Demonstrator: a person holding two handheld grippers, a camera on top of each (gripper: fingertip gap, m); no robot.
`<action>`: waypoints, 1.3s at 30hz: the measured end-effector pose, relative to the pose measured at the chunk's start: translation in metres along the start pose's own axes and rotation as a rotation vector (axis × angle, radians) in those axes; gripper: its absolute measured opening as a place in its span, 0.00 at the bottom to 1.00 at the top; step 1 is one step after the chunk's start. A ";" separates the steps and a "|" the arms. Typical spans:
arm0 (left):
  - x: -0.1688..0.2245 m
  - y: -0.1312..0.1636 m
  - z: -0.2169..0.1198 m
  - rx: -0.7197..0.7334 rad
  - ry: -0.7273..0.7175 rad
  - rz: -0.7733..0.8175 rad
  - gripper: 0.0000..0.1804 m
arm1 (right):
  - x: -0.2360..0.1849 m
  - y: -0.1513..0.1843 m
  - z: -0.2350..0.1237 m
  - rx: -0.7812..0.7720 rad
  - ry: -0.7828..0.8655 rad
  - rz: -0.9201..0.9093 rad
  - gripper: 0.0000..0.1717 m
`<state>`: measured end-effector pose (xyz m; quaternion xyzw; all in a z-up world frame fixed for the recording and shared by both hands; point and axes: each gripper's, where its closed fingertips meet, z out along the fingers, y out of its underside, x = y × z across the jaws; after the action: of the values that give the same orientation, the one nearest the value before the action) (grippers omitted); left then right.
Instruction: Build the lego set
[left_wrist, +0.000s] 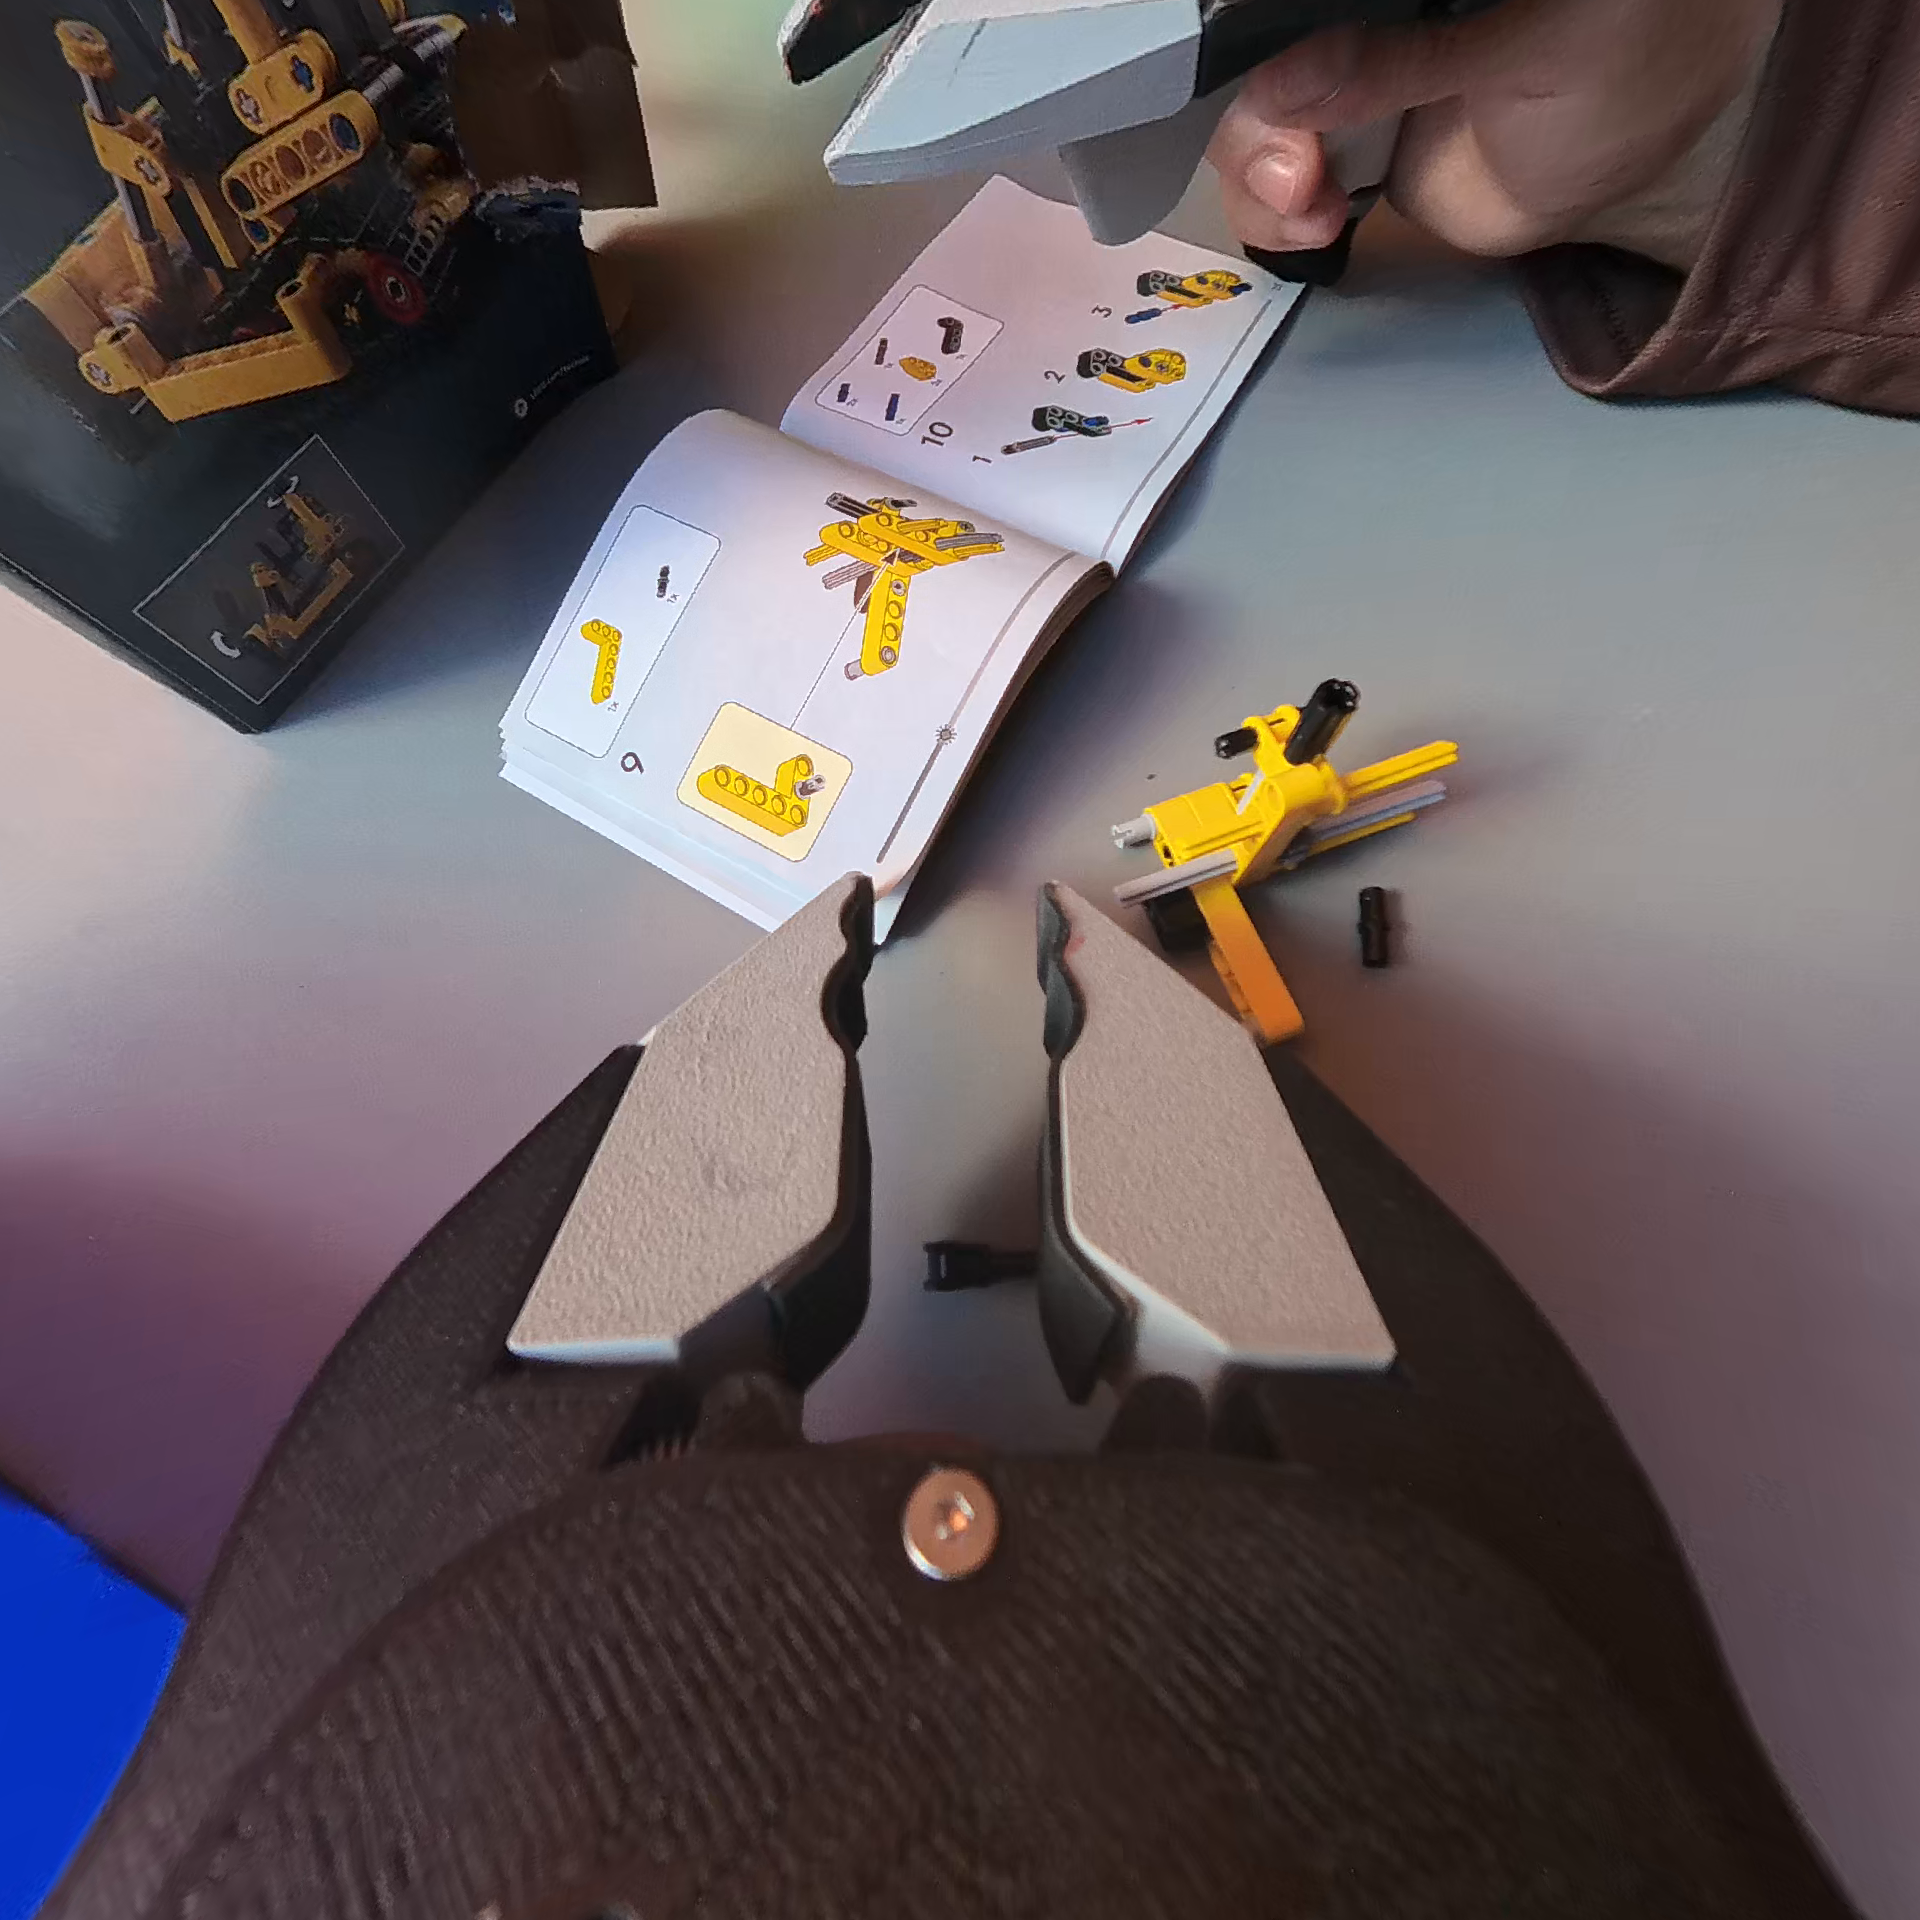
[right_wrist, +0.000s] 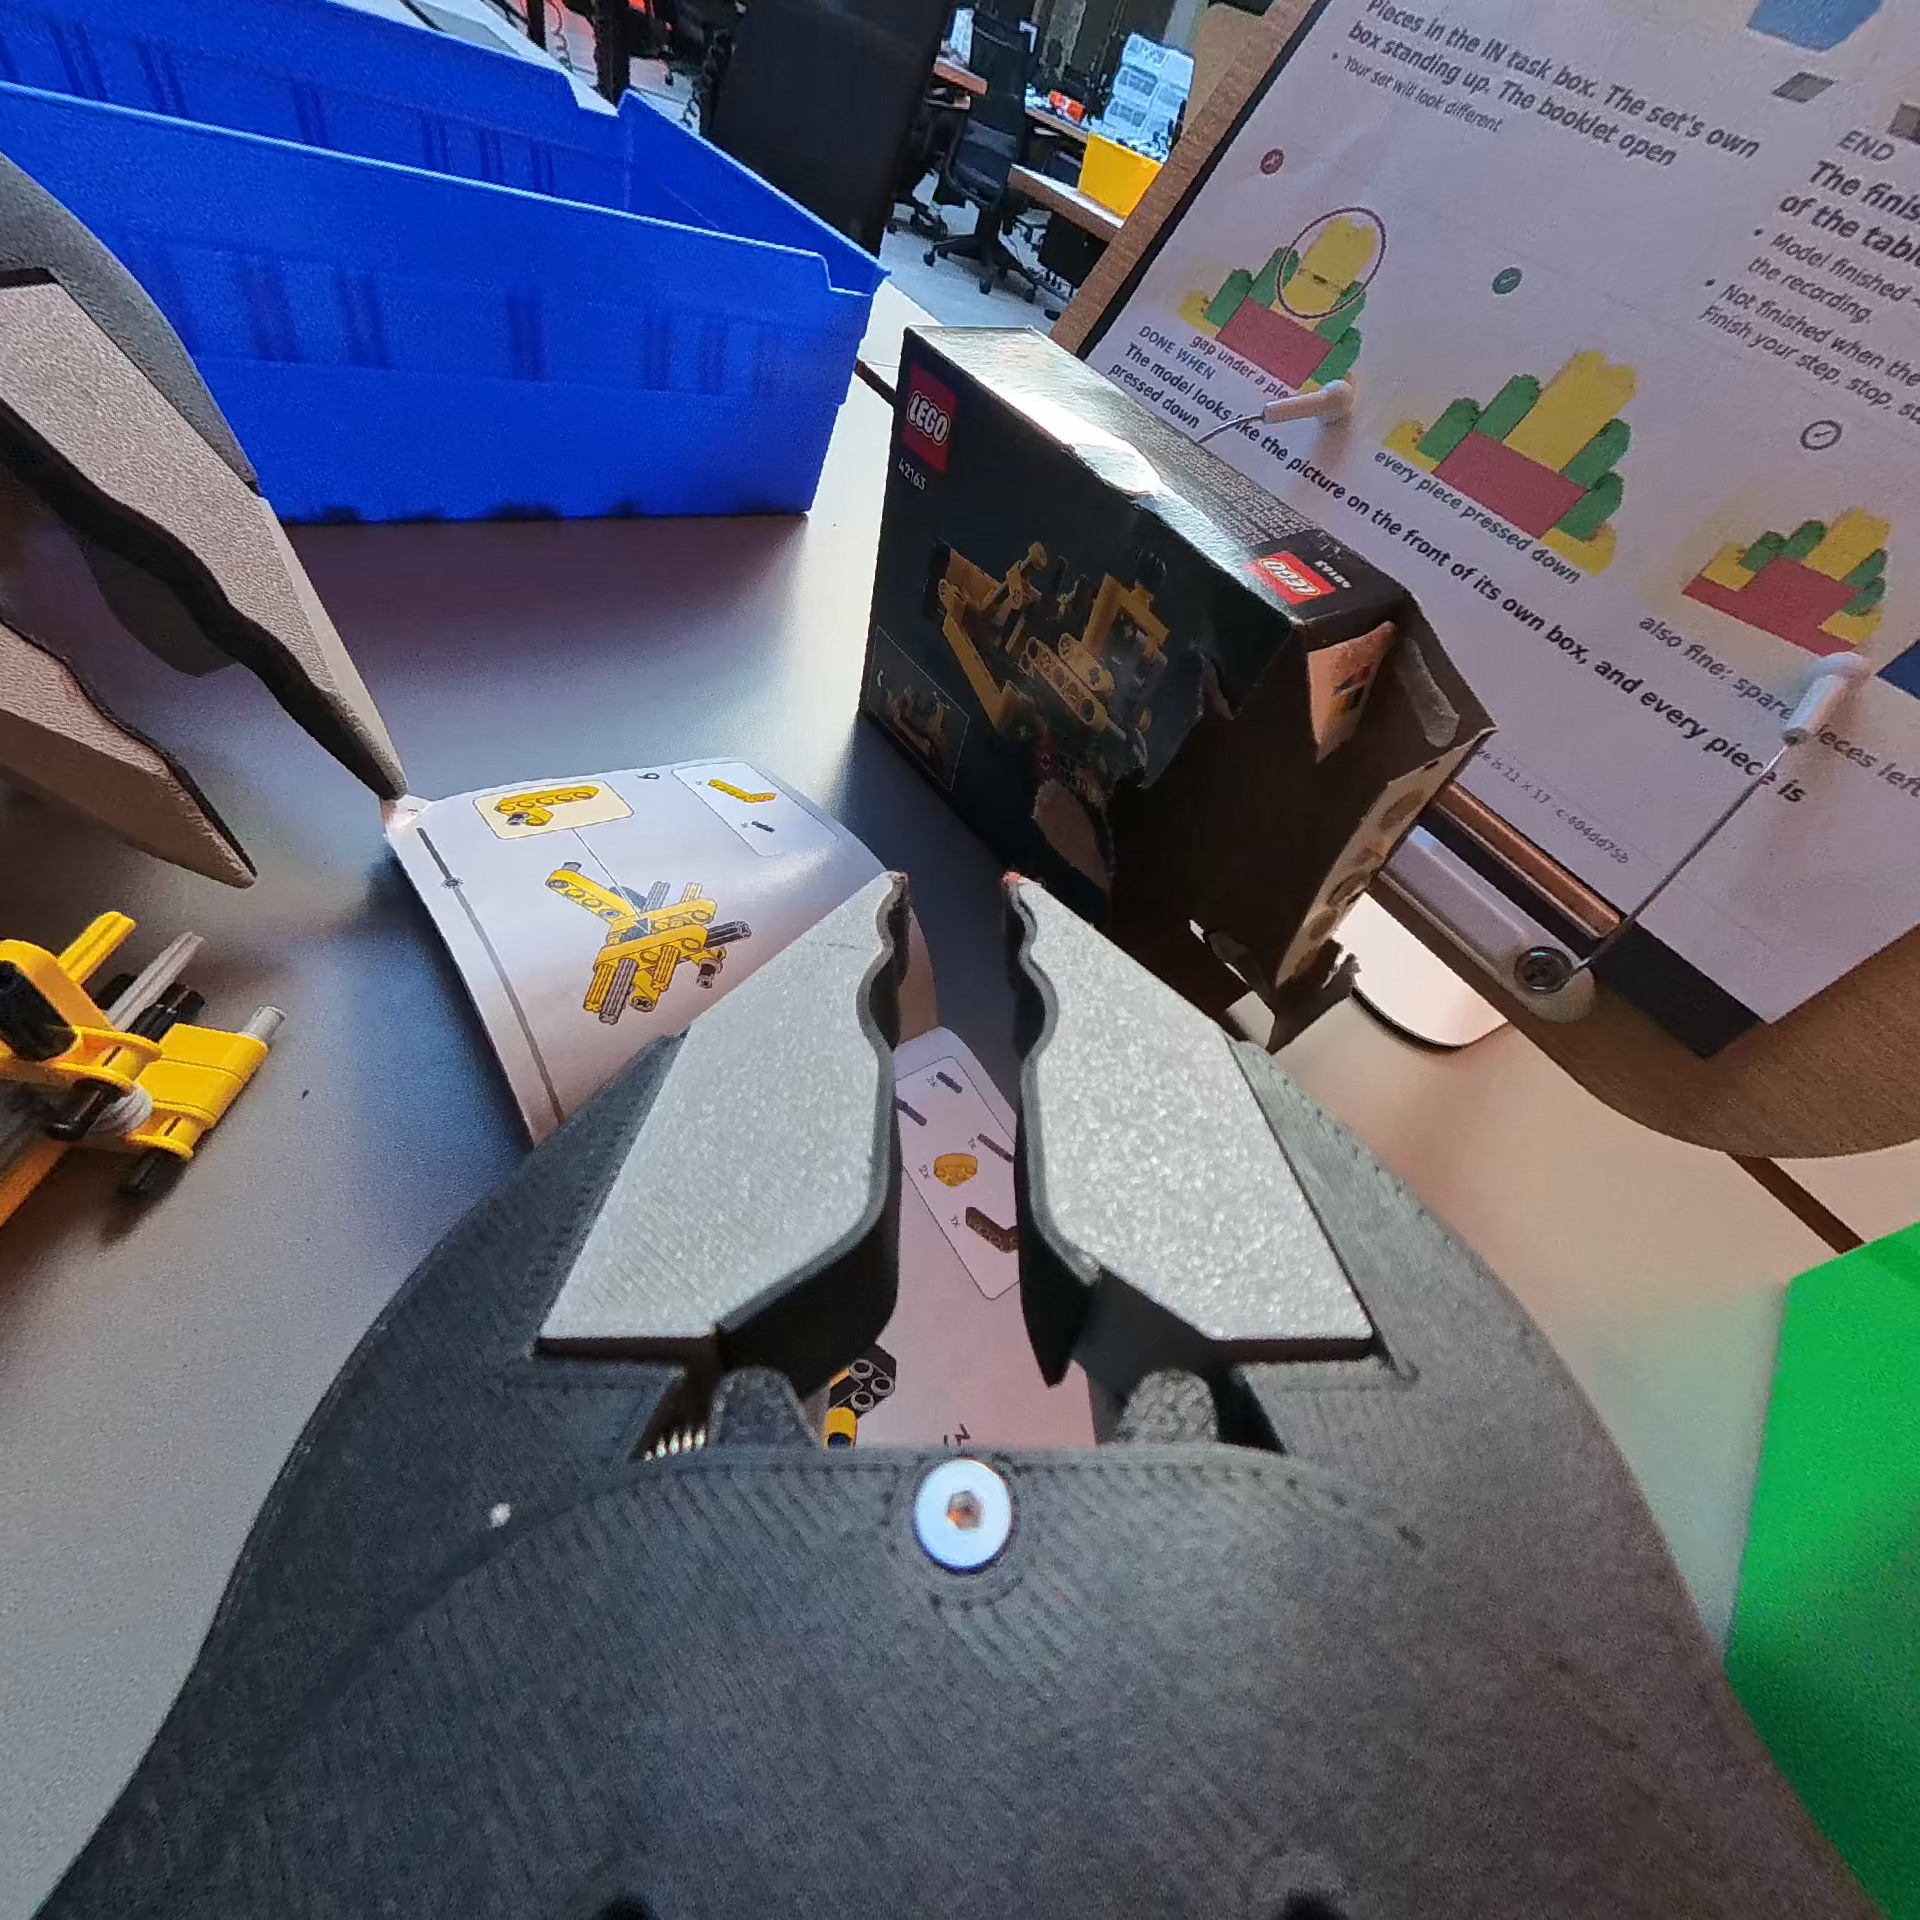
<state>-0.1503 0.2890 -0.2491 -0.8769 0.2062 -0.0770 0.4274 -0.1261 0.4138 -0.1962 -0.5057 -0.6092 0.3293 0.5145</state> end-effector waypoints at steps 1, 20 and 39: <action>0.000 0.000 0.000 0.001 0.001 0.000 0.16 | 0.000 0.000 0.000 0.001 0.000 -0.001 0.08; 0.001 -0.003 0.005 0.014 0.003 0.003 0.16 | -0.074 0.051 0.011 -0.396 -0.307 -0.099 0.00; -0.009 0.013 0.011 -0.088 -0.022 -0.017 0.06 | -0.088 0.051 -0.006 -0.363 -0.447 -0.132 0.00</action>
<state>-0.1587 0.2931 -0.2657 -0.8973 0.1969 -0.0617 0.3902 -0.1101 0.3434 -0.2676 -0.4635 -0.7879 0.2842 0.2891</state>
